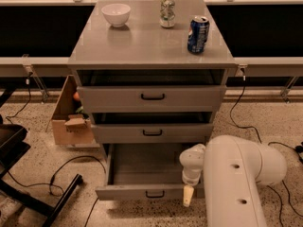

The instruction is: Open bottom drawer

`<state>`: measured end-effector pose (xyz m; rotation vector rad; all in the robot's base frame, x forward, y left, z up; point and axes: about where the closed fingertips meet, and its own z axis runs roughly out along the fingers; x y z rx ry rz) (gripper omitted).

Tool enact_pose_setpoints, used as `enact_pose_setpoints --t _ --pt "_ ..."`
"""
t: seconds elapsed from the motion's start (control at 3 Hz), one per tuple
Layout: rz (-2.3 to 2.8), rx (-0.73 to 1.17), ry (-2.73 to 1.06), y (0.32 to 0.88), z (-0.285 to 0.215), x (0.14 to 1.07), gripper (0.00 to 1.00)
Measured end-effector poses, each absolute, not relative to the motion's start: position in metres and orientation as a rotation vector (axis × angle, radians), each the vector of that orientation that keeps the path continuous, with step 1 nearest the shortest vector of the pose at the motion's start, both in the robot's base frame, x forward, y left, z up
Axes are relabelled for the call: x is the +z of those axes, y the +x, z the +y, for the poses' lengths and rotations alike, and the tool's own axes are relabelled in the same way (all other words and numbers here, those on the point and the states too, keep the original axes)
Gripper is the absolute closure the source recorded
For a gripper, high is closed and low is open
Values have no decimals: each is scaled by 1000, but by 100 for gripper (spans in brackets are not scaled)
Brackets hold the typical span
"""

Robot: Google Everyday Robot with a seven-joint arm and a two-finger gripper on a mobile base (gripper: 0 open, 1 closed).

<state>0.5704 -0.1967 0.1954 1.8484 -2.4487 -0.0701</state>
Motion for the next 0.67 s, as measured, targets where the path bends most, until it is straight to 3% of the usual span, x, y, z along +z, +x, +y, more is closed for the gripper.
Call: enact_pose_setpoints --t 0.33,0.67 --pt "-2439 -117 1849 557 -198 183 0" --pt "-2487 -171 1830 521 -203 179 18"
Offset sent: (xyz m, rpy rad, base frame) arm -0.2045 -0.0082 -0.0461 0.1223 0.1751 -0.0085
